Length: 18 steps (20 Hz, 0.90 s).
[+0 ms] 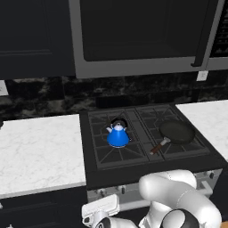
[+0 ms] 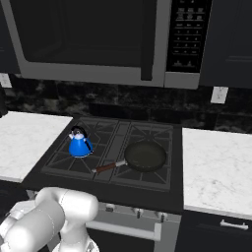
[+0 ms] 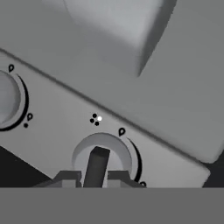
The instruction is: Pick the kettle from the counter and place it on a stove burner. Then turn the burner on.
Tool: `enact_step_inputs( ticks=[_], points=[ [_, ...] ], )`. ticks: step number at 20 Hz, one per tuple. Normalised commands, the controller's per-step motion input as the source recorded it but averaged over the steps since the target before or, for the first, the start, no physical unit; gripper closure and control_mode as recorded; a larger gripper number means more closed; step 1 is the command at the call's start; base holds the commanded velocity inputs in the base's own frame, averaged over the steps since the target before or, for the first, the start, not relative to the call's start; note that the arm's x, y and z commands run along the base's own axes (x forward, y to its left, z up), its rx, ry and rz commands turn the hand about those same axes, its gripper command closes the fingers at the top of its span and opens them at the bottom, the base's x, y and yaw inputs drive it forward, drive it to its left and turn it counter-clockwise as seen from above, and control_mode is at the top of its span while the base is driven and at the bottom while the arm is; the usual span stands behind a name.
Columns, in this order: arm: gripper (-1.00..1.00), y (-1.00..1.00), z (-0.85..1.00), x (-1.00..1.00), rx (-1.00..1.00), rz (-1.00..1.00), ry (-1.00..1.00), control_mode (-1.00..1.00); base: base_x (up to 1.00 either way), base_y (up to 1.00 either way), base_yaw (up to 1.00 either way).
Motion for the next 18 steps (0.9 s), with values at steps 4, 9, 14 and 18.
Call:
enact_step_inputs(
  ticks=[4, 9, 14, 18],
  points=[
    [1.0, 0.76, 0.0, 0.34, -0.45, 0.0, 0.15, -1.0, 0.0, 0.0, 0.0],
    [1.0, 0.87, 0.0, 0.3, -0.49, 0.03, 0.2, -1.0, 0.0, 0.0, 0.0],
    [1.0, 0.55, 0.0, 0.06, -0.29, 0.04, 0.07, -1.0, 0.0, 0.0, 0.0],
    [1.0, 0.0, 0.0, 0.0, 0.0, 0.0, 0.0, -1.0, 0.0, 0.0, 0.0]
  ],
)
